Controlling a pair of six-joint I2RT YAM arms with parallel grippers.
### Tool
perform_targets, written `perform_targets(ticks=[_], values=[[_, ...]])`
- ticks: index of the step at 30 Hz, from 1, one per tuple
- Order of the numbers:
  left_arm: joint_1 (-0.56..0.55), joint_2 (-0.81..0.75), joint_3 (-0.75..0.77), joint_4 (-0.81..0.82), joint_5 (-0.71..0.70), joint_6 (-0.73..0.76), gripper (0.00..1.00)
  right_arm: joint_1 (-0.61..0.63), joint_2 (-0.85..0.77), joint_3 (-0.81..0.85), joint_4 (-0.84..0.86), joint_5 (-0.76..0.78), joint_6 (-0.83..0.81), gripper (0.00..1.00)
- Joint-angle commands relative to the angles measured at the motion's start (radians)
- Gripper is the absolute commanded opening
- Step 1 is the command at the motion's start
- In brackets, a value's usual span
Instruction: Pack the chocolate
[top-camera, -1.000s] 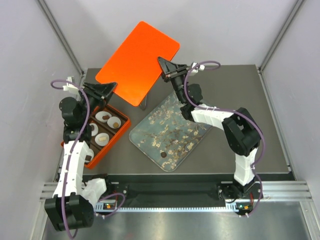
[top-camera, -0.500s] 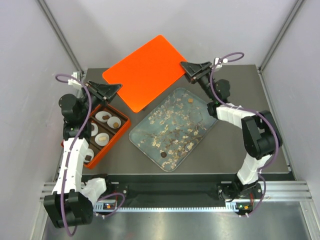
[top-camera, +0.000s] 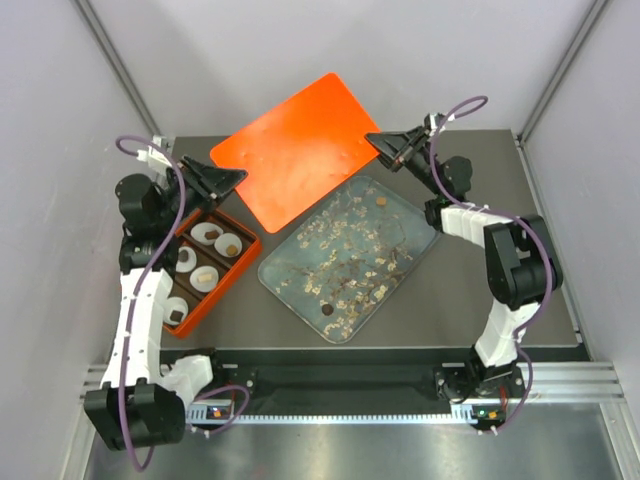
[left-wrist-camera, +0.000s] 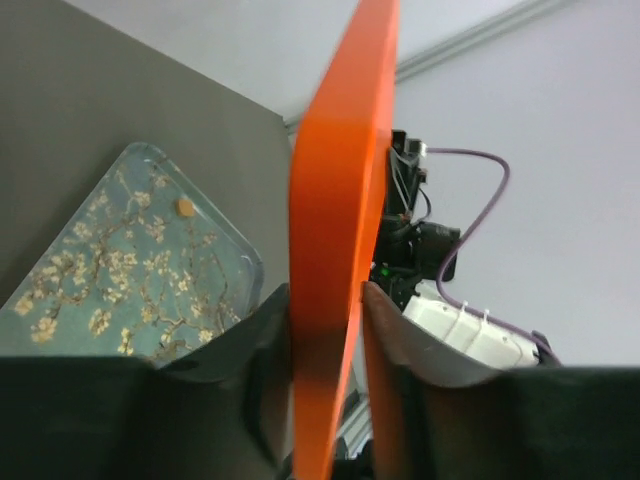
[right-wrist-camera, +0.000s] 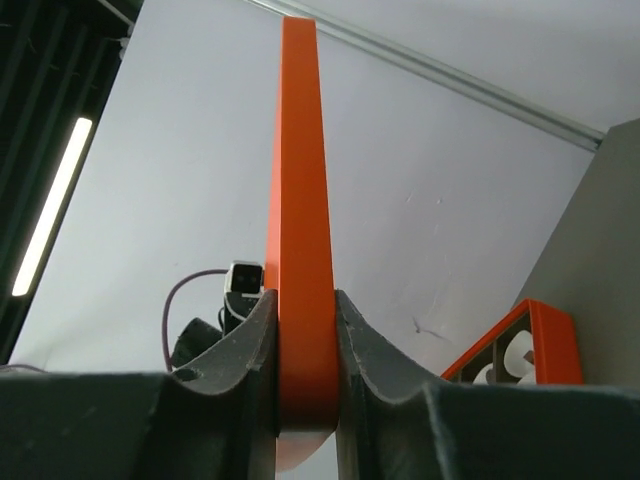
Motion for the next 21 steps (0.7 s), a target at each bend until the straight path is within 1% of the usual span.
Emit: perform_targets(ticks=[1,2,3,4,7,8,10,12,15,17,20,21], values=[[0.001,-0.014,0.159,-0.271,-0.167,0.205,0.44,-0.019,0.001,0.009,0.186,-0.092,-0.018,0.00],[0.001,-0.013,0.193,-0.356,-0.207,0.234,0.51,-0.019,0.014,0.011,0.214,-0.085,-0.001,0.00],[0.005,-0.008,0.205,-0.390,-0.244,0.275,0.54,-0.019,0.018,0.012,0.232,-0.068,0.016,0.00],[0.008,0.001,0.216,-0.423,-0.299,0.289,0.55,-0.016,0.020,0.017,0.233,-0.060,0.040,0.00],[0.015,0.030,0.253,-0.496,-0.352,0.318,0.57,-0.018,0.021,0.024,0.213,-0.037,0.049,0.00],[0.018,0.038,0.285,-0.518,-0.398,0.335,0.58,-0.018,0.018,0.027,0.190,-0.029,0.045,0.00],[0.019,0.066,0.334,-0.599,-0.444,0.366,0.62,-0.010,0.018,0.024,0.174,-0.014,0.034,0.00],[0.019,0.093,0.427,-0.685,-0.551,0.417,0.66,0.008,0.020,0.018,0.147,0.014,0.026,0.00],[0.021,0.128,0.549,-0.750,-0.710,0.470,0.68,0.049,0.024,0.027,0.112,0.052,-0.003,0.00],[0.021,0.147,0.619,-0.770,-0.729,0.481,0.69,0.079,0.037,0.044,0.076,0.066,-0.027,0.00],[0.021,0.158,0.652,-0.716,-0.654,0.455,0.68,0.152,0.052,0.081,-0.008,0.107,-0.062,0.00],[0.019,0.161,0.656,-0.701,-0.627,0.446,0.68,0.196,0.058,0.098,-0.023,0.124,-0.075,0.00]])
